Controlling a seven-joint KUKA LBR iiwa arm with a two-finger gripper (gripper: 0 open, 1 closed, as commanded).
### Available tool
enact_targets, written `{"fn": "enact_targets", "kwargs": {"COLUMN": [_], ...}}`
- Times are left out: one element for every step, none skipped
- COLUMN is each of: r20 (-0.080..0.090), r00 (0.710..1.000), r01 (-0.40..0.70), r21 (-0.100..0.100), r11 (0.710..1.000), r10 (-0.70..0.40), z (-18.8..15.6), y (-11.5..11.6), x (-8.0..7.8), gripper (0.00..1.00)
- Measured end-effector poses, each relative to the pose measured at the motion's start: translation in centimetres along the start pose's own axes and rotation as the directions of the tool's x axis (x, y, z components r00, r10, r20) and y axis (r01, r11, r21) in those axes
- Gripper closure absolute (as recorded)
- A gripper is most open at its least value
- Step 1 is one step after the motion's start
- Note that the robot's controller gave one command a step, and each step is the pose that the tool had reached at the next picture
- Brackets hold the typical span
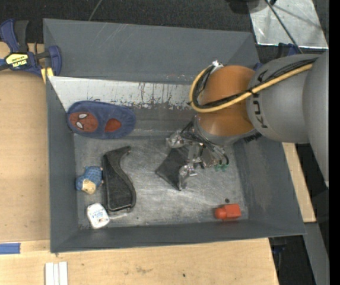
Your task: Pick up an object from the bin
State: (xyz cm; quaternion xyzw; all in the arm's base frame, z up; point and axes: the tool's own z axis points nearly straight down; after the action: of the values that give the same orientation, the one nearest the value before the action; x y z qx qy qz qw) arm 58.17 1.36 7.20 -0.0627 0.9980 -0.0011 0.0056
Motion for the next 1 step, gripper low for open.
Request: {"fn": "enact_targets", "kwargs": {"r20": [-0.008], "r00": [0.977], "r01": [0.212], "r21": [-0.004], "r11": [0.977], "r10": [-0.212], "z": [-2.92], "y": [-2.84], "x": [3.50], "gripper": [0.00]}}
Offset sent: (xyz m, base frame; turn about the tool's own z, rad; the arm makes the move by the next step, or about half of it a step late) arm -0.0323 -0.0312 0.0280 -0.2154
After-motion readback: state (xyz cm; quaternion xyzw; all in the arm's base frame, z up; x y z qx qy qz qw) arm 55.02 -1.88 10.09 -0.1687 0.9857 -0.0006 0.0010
